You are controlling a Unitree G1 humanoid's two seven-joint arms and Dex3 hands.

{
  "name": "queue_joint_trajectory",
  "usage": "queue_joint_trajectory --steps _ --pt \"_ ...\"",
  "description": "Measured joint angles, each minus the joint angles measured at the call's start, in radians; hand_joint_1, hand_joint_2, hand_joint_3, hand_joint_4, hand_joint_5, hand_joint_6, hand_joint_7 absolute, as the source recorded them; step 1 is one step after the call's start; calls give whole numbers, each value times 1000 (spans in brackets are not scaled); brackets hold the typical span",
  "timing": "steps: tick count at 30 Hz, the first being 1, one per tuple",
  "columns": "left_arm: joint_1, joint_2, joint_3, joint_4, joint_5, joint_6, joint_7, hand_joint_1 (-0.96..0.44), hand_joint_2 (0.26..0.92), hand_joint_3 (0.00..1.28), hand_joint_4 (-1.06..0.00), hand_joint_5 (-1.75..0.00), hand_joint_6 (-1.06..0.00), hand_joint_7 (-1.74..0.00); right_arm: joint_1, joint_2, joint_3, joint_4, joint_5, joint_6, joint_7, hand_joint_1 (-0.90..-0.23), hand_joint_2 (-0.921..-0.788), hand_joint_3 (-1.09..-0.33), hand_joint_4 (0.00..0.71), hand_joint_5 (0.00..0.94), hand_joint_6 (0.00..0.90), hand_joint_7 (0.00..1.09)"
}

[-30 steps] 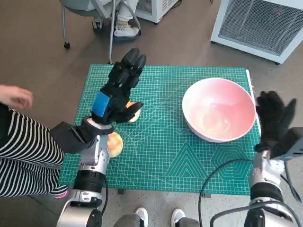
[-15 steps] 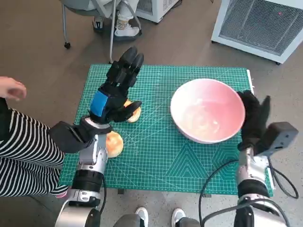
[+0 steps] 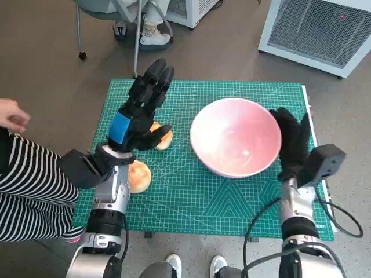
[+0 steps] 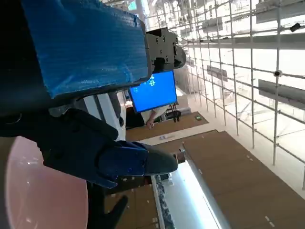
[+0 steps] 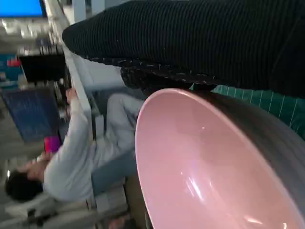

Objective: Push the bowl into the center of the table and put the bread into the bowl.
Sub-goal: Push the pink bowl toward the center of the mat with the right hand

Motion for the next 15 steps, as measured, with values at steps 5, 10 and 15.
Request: queue_joint_trajectory --steps 5,10,15 --pt "3 0 0 0 0 0 0 -509 921 295 -50 0 1 -258 -10 8 9 -2 -10 -2 4 -571 -921 -895 104 0 91 183" --pt "4 -1 0 0 0 0 1 -508 921 295 -49 0 1 -252 -22 16 13 -2 -14 -2 11 -565 -921 -899 104 1 89 174" --pt "4 -3 -2 0 1 0 7 -512 921 295 -51 -1 0 -247 -39 21 20 -2 -15 -2 18 -571 -921 -904 114 5 92 166"
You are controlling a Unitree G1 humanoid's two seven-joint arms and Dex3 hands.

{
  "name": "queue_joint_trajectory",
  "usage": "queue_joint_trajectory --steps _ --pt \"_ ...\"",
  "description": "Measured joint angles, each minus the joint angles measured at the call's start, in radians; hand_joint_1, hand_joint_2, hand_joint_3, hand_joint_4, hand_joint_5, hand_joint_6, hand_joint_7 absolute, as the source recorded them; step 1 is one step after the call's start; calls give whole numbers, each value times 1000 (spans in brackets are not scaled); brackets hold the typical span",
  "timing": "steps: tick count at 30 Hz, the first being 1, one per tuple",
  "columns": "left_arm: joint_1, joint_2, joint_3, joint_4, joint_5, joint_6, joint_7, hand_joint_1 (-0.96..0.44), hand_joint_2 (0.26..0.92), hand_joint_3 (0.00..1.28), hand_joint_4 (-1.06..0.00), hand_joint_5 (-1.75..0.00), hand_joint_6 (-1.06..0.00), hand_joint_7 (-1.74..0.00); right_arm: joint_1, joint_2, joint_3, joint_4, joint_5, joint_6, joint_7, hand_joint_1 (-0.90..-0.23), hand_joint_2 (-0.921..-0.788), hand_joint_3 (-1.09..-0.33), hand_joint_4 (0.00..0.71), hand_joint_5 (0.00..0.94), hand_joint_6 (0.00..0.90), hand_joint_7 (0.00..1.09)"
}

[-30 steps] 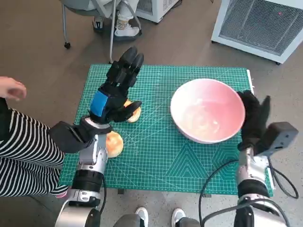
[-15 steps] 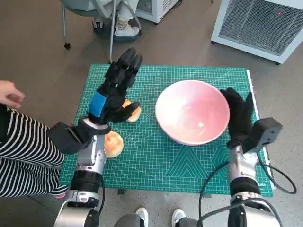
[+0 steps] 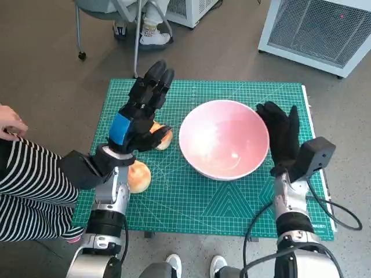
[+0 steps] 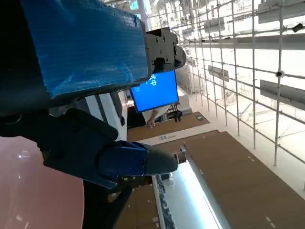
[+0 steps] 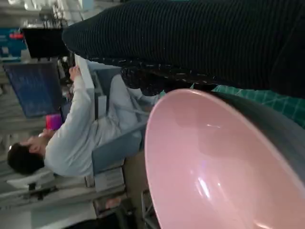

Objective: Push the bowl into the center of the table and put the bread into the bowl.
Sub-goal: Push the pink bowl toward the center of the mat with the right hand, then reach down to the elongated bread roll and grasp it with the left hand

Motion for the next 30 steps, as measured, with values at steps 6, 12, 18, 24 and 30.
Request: queue_joint_trajectory --steps 6,12,18,24,30 --pt "0 -7 -2 0 0 0 3 -519 921 290 -53 -2 1 -253 -3 -21 1 -11 1 -11 13 -595 -921 -899 125 9 105 166" --pt "2 -7 -1 0 1 -2 8 -521 921 287 -54 -2 1 -256 -2 -57 -12 -40 2 -51 7 -601 -921 -887 139 13 119 170" --pt "2 -7 -1 6 1 -5 8 -518 921 289 -58 -4 1 -256 6 -77 -30 -109 6 -124 -11 -621 -921 -864 149 14 130 172" --pt "1 -12 -2 15 1 -6 8 -519 921 295 -61 -5 1 -252 38 -67 -30 -257 29 -192 1 -640 -921 -822 147 8 138 175" --pt "-4 -18 -3 16 1 -6 7 -535 921 303 -62 -4 1 -251 103 -42 2 -460 72 -214 51 -657 -921 -782 153 8 152 184"
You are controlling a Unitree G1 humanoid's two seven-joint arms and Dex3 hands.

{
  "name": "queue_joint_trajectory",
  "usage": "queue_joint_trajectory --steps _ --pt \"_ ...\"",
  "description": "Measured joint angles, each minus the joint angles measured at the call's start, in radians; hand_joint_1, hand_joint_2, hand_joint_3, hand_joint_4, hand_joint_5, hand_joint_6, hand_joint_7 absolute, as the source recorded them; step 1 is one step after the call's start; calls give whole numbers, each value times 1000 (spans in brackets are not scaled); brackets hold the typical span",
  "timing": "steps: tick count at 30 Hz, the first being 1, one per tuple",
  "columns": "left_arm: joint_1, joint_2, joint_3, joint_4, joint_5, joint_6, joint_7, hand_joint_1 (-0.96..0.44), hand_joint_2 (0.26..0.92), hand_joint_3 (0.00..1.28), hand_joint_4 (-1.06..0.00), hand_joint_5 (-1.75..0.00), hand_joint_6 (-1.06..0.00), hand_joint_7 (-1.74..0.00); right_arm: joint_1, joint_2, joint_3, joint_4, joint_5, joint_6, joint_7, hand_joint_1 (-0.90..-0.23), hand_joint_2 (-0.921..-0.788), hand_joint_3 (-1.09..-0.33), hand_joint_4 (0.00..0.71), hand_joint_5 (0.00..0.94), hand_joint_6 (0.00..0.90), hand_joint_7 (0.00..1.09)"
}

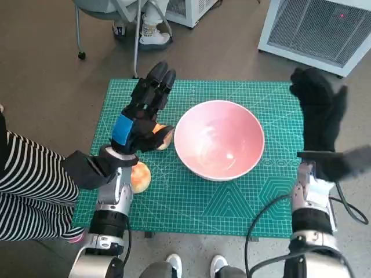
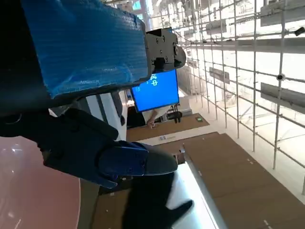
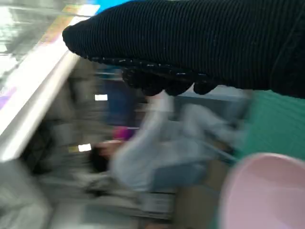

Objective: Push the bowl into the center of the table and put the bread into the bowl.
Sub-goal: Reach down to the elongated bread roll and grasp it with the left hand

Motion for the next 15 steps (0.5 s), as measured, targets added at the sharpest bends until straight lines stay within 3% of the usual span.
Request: queue_joint_trajectory --steps 8,12,15 --pt "-13 -4 -3 0 0 0 -4 -543 921 308 -62 -3 1 -256 98 33 66 -251 20 21 36 -686 -921 -719 175 14 183 213" --pt "-15 -4 -2 0 0 0 -10 -540 921 309 -61 -3 1 -254 126 33 86 -328 44 34 54 -698 -921 -699 179 13 193 225" --pt "-15 -4 -2 0 -1 0 -17 -539 921 308 -60 -2 1 -253 134 33 94 -350 46 34 58 -701 -921 -694 183 13 196 231"
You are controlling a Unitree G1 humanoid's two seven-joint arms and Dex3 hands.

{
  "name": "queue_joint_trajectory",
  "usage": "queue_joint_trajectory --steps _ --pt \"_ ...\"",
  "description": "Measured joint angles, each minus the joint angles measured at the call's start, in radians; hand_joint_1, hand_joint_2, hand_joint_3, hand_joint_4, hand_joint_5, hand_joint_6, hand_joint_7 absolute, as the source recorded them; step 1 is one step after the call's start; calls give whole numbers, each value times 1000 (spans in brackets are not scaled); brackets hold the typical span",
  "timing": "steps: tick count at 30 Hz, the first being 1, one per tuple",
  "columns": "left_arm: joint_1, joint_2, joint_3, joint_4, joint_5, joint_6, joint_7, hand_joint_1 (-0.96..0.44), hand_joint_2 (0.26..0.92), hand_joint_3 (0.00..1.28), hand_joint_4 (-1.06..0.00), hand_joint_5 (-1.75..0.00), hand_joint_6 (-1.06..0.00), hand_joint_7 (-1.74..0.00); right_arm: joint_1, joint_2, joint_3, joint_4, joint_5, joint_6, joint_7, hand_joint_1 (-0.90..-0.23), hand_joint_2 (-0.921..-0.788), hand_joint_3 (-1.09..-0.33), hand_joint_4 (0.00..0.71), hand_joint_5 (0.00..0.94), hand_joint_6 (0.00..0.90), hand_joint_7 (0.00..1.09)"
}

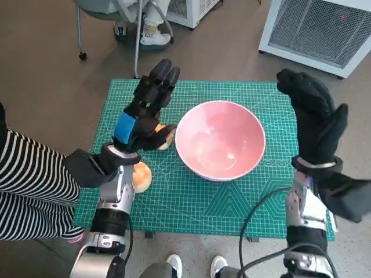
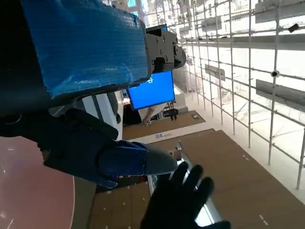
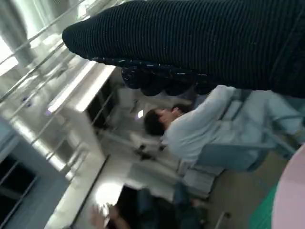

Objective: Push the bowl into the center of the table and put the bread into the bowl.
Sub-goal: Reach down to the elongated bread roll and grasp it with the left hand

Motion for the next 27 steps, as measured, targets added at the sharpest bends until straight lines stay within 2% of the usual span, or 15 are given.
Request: queue_joint_trajectory --steps 8,13,16,20,23,27 --pt "-1 1 0 0 0 0 -12 -539 921 306 -60 -2 1 -253 1 -2 16 -3 -11 0 -1 -704 -921 -686 195 16 204 245" --pt "-2 10 1 0 0 -2 -25 -535 921 302 -58 -1 1 -253 1 -2 25 -1 -37 2 -5 -703 -921 -687 197 14 202 249" --pt "-7 29 1 8 4 -12 -39 -508 921 285 -53 0 1 -253 1 -1 31 0 -41 6 -13 -703 -921 -689 197 13 199 250" --pt "-36 106 1 53 53 -39 -56 -438 898 189 -37 0 0 -271 2 1 36 0 -42 13 -20 -702 -921 -691 197 12 194 252" --pt "-65 201 -10 88 157 -64 -43 -397 853 107 -26 0 -5 -298 5 0 36 -1 -42 18 -24 -702 -921 -692 196 11 192 253" --pt "-115 347 -45 120 325 -57 -1 -304 795 28 -23 0 -58 -242 8 0 37 -13 -42 28 -30 -701 -921 -693 196 9 191 256"
